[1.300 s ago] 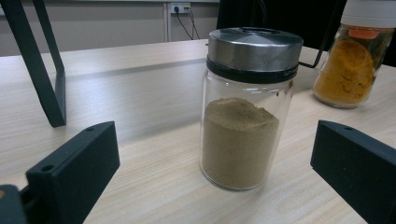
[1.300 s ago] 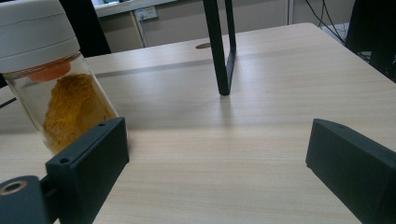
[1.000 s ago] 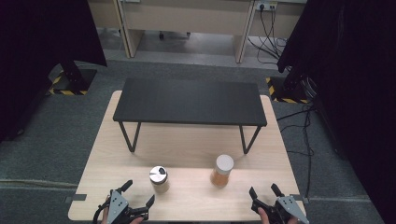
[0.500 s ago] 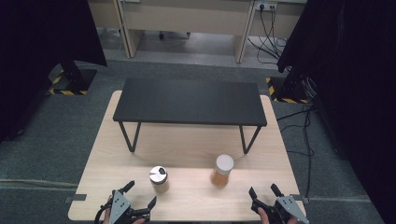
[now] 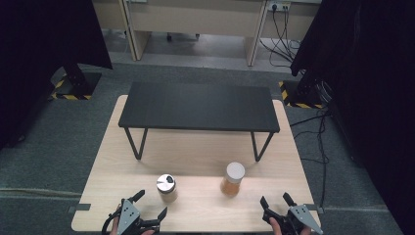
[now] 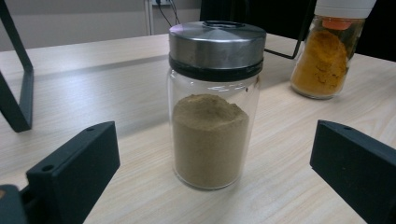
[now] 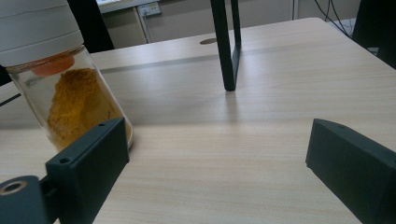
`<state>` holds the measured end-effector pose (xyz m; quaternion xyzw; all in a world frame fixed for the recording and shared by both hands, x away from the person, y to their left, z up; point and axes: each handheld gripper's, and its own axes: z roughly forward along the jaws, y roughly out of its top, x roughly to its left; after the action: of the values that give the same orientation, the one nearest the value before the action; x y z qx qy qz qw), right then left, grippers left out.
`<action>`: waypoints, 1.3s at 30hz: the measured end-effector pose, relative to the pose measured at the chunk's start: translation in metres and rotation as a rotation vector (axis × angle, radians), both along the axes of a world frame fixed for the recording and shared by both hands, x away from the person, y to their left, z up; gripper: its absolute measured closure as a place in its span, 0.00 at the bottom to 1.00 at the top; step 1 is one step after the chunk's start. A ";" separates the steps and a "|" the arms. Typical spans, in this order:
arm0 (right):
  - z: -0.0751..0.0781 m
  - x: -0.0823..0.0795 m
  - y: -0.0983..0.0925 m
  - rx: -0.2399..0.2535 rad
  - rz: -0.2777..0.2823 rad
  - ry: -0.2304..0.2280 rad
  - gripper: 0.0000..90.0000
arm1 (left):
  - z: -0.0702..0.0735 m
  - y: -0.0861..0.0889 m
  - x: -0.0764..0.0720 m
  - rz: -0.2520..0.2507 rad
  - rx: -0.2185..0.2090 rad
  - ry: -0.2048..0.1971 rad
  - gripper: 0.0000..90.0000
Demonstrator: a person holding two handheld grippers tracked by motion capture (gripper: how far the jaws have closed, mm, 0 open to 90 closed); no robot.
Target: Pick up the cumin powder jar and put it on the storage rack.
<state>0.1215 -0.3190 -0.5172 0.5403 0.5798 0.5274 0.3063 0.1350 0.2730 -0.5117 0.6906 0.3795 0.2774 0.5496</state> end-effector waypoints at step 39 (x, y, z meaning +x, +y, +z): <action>0.000 0.005 0.001 0.006 0.018 0.015 0.07 | 0.022 -0.040 0.046 -0.009 0.075 0.096 0.01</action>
<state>0.1261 -0.3176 -0.5172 0.5399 0.5853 0.5277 0.2957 0.1812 0.2333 -0.4893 0.7251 0.3915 0.2555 0.5056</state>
